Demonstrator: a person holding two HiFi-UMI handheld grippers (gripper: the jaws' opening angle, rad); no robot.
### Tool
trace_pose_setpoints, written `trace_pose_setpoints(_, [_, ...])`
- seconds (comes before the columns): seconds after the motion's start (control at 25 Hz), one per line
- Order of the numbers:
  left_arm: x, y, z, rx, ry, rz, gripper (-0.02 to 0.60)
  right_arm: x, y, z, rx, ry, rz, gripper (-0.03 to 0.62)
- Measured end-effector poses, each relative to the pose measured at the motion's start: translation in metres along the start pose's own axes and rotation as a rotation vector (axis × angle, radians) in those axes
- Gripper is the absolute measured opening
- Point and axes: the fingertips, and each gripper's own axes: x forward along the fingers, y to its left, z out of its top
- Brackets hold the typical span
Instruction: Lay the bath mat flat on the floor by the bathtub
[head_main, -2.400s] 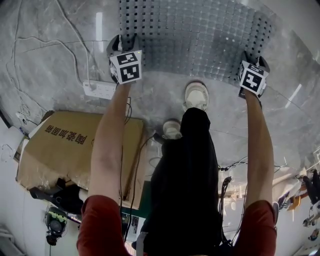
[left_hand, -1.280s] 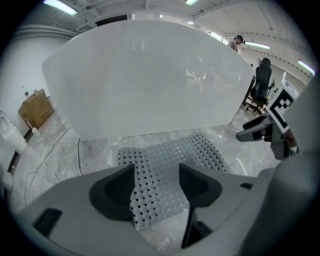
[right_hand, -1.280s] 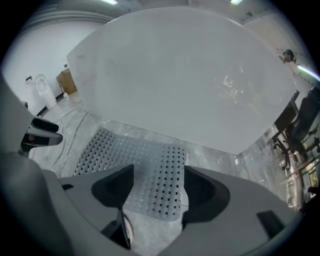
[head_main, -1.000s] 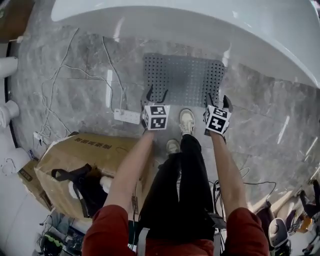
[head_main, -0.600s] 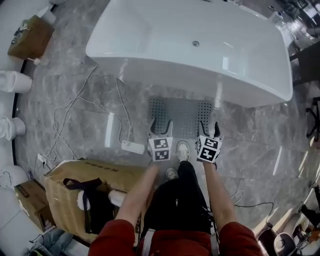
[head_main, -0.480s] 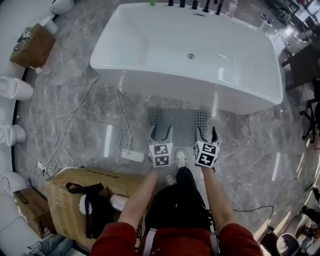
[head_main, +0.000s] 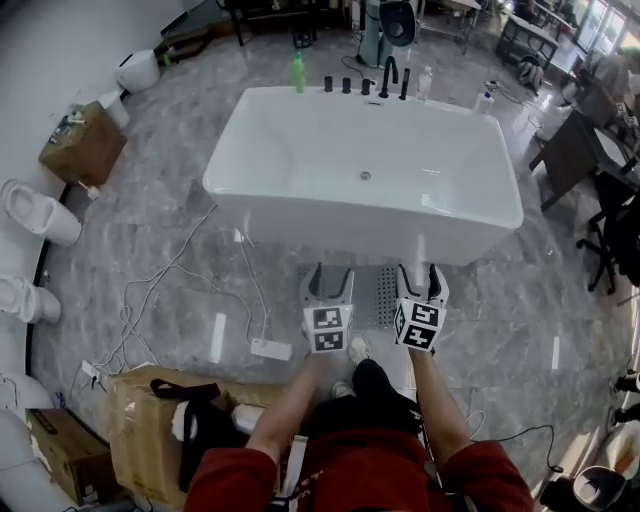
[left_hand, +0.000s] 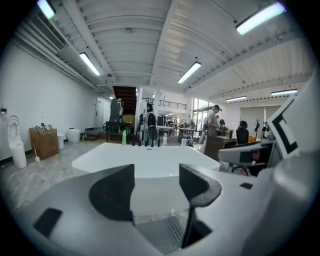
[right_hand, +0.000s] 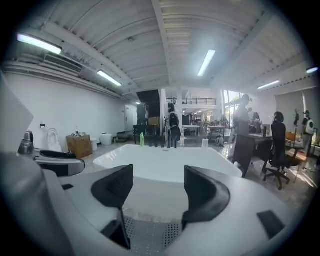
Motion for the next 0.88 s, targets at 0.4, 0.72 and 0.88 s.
trace_pose_setpoints(0.4, [-0.092, -0.056, 0.099, 0.033, -0.165, -0.066, 0.261, -0.124, -0.021, 0.098, -0.030, -0.194, -0.008, 0.310])
trace_pose_setpoints(0.72, [-0.108, -0.109, 0.145, 0.160, -0.244, -0.101, 0.262, -0.157, -0.059, 0.140, -0.051, -0.301, -0.022, 0.310])
trace_pose_setpoints(0.88, [-0.105, -0.134, 0.153, 0.154, -0.270, -0.105, 0.262, -0.163, -0.082, 0.143, -0.064, -0.321, -0.027, 0.310])
